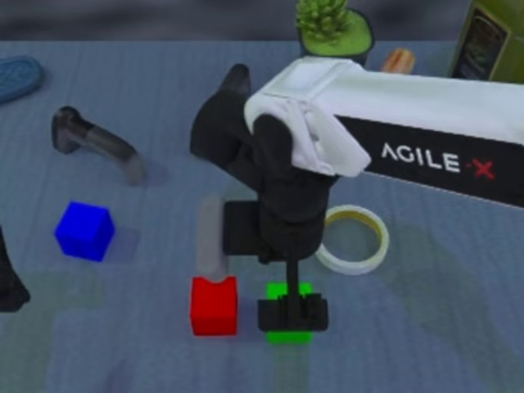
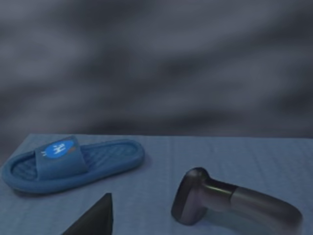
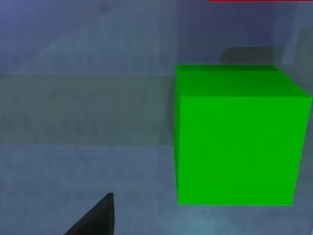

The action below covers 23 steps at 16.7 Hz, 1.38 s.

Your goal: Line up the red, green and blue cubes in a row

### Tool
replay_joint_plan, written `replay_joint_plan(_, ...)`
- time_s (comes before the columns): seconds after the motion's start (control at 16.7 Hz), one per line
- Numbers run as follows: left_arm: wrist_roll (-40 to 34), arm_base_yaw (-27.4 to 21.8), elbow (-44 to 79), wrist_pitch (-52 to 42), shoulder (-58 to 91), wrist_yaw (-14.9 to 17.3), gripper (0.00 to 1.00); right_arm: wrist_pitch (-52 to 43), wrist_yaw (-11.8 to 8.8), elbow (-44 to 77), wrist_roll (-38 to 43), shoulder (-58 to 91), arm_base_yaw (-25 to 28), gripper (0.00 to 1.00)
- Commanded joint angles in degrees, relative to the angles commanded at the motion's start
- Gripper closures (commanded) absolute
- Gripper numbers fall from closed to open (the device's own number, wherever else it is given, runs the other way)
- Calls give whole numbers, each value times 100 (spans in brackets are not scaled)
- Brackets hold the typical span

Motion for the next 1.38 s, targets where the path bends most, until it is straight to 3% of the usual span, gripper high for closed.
replay_joint_plan(0.24, 9, -21, 155, -108, 160, 5, 0, 138, -17, -144, 46, -154, -99, 0)
replay_joint_plan(0.48, 66, -116, 1063, -733, 1185, 12, 0, 839, -104, -930, 372, -1237, -597, 0)
replay_joint_plan(1.02, 324, -460, 4454, -3226, 6177, -12, 0, 3577, -326, -4854, 2067, -6465, -2757, 0)
replay_joint_plan(1.38, 482, -703, 6618, -4838, 9169, -17, 0, 5258, -216, -7634, 3227, -9665, -4023, 0)
